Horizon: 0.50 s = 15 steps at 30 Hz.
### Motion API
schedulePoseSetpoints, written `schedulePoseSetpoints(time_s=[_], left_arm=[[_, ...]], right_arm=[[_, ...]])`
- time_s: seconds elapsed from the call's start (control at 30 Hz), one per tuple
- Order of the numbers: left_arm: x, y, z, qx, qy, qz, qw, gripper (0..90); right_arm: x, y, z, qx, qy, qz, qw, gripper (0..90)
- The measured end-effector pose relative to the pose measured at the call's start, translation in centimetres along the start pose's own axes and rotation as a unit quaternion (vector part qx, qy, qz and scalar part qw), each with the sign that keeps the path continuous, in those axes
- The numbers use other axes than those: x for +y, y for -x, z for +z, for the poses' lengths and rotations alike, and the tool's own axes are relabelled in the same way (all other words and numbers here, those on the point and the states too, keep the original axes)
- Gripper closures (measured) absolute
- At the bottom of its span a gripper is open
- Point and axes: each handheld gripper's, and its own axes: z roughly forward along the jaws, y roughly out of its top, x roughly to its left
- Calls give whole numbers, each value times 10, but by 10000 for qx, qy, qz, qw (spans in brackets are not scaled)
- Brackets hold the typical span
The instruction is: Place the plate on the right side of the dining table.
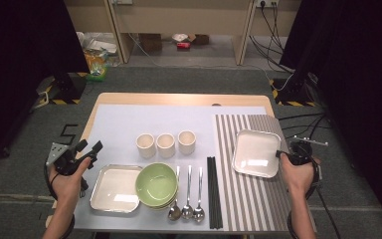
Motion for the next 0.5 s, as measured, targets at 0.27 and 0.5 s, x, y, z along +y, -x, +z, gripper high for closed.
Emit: schedulePoseSetpoints(time_s=[0.27,0.5], left_arm=[[-2,0,1,8,-24,14,10000,314],[-2,0,1,12,-23,2,10000,314]], right_arm=[[4,3,16,-63,-179,-108,9998,871],[3,3,31,-140,-354,-198,9991,857]])
